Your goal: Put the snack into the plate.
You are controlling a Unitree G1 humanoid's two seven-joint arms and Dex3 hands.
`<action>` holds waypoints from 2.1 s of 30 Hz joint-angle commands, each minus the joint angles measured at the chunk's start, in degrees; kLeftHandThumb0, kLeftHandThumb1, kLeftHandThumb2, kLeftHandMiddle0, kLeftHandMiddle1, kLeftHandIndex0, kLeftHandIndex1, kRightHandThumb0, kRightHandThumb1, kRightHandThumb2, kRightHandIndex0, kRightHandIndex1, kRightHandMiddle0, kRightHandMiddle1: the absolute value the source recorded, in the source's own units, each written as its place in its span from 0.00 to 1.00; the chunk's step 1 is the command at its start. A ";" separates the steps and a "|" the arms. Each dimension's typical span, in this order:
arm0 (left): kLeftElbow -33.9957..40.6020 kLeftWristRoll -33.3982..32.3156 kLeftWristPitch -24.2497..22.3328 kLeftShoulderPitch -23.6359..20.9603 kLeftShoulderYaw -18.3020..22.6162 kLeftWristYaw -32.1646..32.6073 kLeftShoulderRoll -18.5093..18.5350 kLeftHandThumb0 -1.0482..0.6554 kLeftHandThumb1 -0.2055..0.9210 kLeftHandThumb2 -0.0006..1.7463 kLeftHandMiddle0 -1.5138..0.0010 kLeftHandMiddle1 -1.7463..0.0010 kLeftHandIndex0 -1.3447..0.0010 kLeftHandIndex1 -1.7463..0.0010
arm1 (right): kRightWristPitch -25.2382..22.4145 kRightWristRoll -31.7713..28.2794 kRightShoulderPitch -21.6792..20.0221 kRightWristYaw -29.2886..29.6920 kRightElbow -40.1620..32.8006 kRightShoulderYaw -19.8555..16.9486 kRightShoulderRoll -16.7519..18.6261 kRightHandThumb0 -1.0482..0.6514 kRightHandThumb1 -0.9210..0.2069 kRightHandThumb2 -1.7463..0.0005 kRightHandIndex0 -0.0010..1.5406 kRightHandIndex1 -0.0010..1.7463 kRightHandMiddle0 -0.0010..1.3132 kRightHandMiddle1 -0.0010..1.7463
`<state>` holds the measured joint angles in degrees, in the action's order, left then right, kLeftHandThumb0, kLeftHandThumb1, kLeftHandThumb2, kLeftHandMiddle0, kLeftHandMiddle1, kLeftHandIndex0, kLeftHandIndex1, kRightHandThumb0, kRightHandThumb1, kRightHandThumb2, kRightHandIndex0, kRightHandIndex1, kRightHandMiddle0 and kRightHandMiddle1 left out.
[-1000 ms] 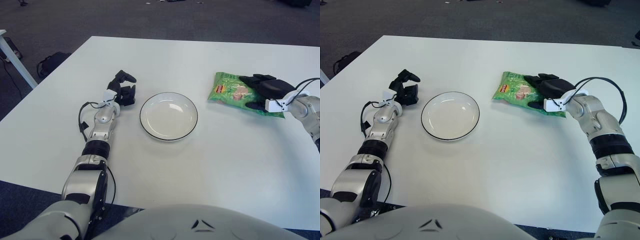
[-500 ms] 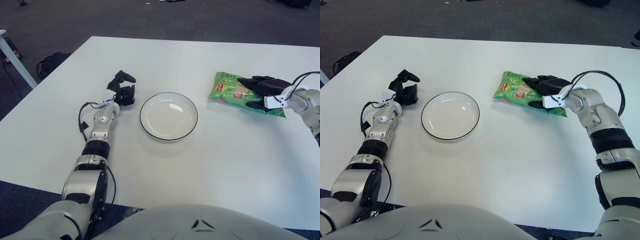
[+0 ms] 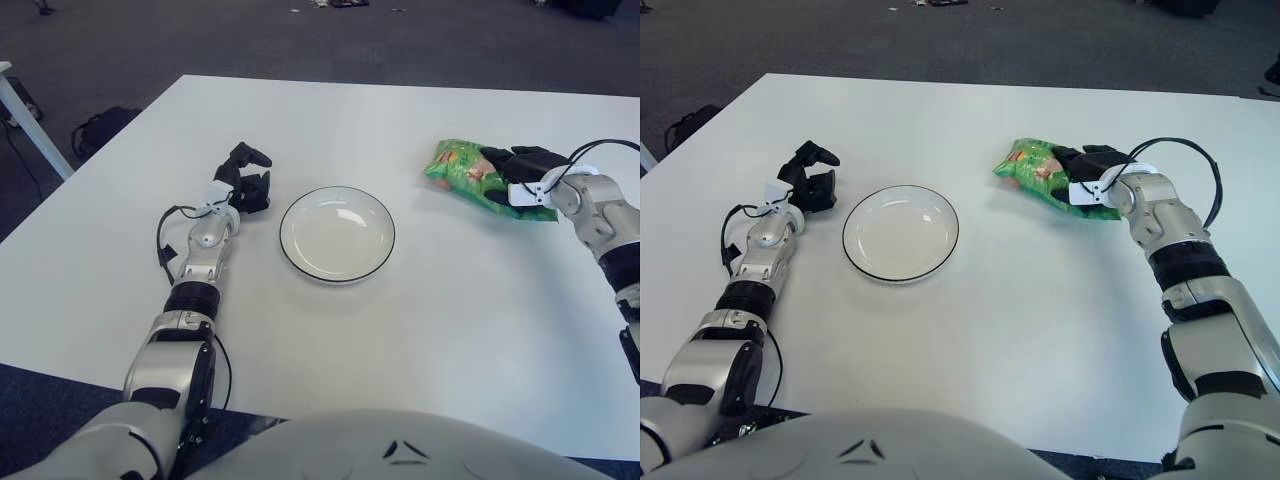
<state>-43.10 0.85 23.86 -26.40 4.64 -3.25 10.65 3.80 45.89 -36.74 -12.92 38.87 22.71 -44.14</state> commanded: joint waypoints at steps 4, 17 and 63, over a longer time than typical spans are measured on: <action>-2.28 0.99 -0.06 4.48 -0.91 0.82 -1.32 0.38 0.69 0.56 0.23 0.00 0.69 0.00 | 0.25 0.82 7.37 12.37 0.59 0.05 1.69 0.21 0.00 0.56 0.00 0.56 0.00 0.54; -1.40 1.50 0.20 4.72 -1.40 2.02 -1.87 0.37 0.67 0.58 0.21 0.00 0.68 0.00 | 9.78 -1.57 7.76 39.97 7.12 -2.32 4.19 0.61 0.67 0.21 0.49 0.81 0.48 0.99; -1.37 4.62 -1.75 3.96 -3.22 5.34 -1.93 0.36 0.61 0.63 0.20 0.00 0.64 0.00 | 18.13 -11.18 -2.28 26.28 -20.37 -8.51 15.13 0.62 0.70 0.14 0.51 0.95 0.40 1.00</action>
<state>-41.44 4.73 23.84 -26.41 2.23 1.50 10.06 21.76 35.19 -37.44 14.90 21.63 13.84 -30.61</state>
